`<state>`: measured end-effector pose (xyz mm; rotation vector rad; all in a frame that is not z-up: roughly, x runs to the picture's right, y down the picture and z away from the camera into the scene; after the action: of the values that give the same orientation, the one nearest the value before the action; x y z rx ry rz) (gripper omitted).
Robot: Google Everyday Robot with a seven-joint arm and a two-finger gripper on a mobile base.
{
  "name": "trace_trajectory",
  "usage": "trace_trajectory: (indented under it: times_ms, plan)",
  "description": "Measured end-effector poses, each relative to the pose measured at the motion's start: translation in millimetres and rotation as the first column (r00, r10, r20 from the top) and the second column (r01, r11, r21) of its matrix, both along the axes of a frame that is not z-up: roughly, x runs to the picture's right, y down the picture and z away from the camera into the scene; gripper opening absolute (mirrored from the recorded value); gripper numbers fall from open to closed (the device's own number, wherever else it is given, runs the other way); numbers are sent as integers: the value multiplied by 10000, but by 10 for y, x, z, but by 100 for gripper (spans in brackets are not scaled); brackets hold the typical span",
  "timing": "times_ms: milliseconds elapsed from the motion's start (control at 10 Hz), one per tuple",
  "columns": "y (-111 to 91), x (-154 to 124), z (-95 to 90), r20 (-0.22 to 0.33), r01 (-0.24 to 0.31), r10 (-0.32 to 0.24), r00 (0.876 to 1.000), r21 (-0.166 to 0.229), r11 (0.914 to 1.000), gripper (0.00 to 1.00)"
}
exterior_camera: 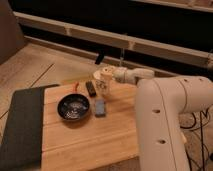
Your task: Stand the bottle upright
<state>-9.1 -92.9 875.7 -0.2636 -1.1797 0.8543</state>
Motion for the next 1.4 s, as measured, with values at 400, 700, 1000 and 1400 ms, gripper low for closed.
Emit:
trace_trajectory:
  times_ms: [400,700,1000,1400]
  plan:
    - [106,-119,54,0,500,-500,9988,-151,9986,40]
    - [110,-121,62,-39,686,-687,9976,-198,9974,72]
    - [127,-138,88,-55,828,-830,9965,-290,9961,80]
    - [102,-164,80,17,858,-858,9963,-327,9958,80]
